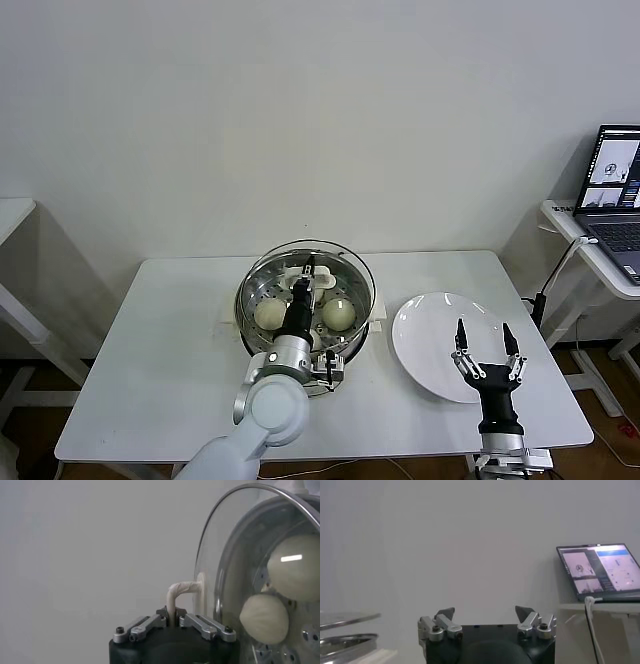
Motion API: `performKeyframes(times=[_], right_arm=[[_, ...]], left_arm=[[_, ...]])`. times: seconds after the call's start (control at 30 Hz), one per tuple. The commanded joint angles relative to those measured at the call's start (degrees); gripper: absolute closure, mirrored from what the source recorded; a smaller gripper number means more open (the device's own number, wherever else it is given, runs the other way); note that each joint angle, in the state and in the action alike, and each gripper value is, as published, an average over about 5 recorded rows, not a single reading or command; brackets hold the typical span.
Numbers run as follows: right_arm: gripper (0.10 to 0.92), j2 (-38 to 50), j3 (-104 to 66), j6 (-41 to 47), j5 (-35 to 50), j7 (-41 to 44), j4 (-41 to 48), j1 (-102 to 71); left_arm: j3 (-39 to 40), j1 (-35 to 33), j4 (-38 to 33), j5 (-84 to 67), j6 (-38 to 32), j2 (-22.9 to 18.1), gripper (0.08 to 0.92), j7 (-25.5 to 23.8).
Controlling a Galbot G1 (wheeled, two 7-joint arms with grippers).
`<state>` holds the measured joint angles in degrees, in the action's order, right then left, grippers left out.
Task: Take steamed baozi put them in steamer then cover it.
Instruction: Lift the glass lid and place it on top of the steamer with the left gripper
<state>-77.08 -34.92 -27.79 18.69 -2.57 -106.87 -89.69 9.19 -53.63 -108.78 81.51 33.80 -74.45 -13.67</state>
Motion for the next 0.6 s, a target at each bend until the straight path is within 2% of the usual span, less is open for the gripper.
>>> performKeyframes(times=[0.03,0.6], right_arm=[[0.203,-0.03,0.11,-0.04,-0.15,0.06,0.29,0.18],[0.203,-0.16,0.57,-0.30,-0.67,0.18,1.49,0.86]], left_arm=[[0.26,0.01,1.01,3.11,0.13,-0.78,0.810,-0.50],[-0.34,-1.15,0.64,3.07,0.94,-1.29,0.810,-1.96]])
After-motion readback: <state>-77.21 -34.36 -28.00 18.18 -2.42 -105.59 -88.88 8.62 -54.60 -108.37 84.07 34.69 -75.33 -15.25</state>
